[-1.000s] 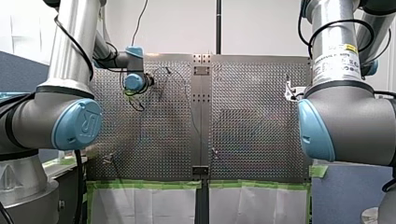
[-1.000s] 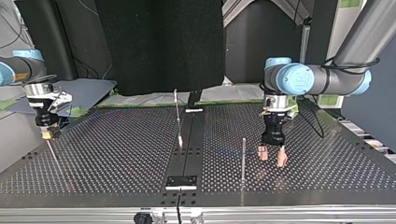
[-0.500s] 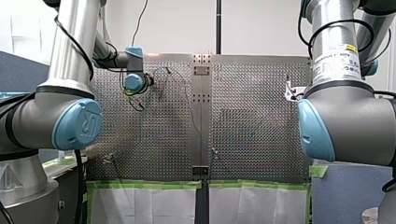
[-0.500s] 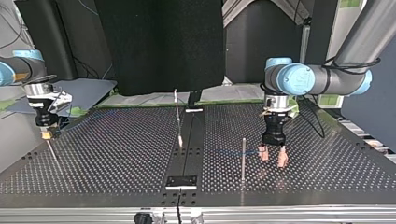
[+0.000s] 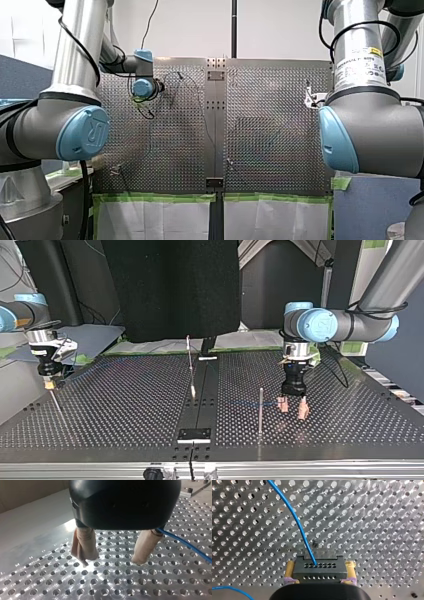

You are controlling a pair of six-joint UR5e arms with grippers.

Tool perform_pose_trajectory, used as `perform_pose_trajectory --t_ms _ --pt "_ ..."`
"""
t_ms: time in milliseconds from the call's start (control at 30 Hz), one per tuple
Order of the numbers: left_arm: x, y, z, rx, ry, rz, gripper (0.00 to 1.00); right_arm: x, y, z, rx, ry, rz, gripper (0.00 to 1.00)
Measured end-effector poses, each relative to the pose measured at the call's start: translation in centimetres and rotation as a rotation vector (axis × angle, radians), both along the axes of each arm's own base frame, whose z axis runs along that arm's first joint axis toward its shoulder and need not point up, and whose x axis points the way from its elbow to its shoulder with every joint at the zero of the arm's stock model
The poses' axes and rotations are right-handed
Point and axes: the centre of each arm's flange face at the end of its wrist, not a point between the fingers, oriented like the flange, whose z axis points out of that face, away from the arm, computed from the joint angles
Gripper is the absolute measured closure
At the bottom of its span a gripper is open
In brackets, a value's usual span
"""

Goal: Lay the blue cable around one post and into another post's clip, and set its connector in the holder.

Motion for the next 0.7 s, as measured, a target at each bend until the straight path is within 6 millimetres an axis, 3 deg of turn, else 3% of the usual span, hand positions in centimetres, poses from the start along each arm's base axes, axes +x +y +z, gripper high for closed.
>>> perform_pose_trajectory --t_ms 33,67,133,167,233,700 --pt "0.00 0.00 -0.01 0.000 0.000 0.000 0.00 -0.07 -0.02 0.01 0.000 0.000 -0.002 0.48" --pt "0.00 0.00 0.00 0.000 0.000 0.000 0.00 -0.11 -0.03 0.01 0.000 0.000 -0.004 0.48" --pt "-0.01 0.00 0.01 0.000 0.000 0.000 0.00 -0.22 -0.05 0.01 0.000 0.000 -0.007 0.33" --pt "-0.01 0.00 0.01 0.000 0.000 0.000 0.00 -0.24 -0.06 0.01 0.000 0.000 -0.008 0.33" --pt "0.00 0.00 0.01 0.000 0.000 0.000 0.00 -0.26 -0.07 0.03 -0.001 0.000 -0.009 0.24" --pt "0.00 0.01 -0.01 0.000 0.000 0.001 0.00 0.04 -0.04 0.05 -0.004 0.002 -0.003 0.21"
